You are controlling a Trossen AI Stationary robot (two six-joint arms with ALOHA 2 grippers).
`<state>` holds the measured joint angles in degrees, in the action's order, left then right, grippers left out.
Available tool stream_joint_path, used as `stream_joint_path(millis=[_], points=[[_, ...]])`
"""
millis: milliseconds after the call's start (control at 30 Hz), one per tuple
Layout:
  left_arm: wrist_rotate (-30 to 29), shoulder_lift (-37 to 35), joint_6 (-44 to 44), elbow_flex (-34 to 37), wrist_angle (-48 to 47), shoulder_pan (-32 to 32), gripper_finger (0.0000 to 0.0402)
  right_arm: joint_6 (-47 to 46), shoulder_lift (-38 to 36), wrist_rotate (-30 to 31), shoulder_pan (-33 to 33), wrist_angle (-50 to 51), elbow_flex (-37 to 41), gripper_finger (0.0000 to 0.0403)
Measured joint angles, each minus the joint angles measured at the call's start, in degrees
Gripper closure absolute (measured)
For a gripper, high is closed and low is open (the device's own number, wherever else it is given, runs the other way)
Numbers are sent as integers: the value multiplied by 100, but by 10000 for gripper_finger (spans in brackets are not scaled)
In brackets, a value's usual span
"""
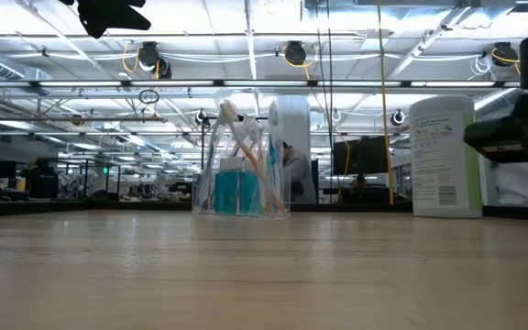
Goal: Pick & Place toothbrushing station
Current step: Put the blue toothbrush into the left section of the organizer
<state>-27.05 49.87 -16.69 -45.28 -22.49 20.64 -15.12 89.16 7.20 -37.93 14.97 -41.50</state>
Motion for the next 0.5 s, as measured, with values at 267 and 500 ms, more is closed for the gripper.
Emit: stream_joint_path(millis=[267, 500], points=[[-2, 1, -2, 0, 1, 0, 183, -39, 58, 541, 155, -1395, 26, 389], [-2, 2, -2, 0, 14, 0, 183, 1246, 43, 1150, 742, -4553, 19, 380]])
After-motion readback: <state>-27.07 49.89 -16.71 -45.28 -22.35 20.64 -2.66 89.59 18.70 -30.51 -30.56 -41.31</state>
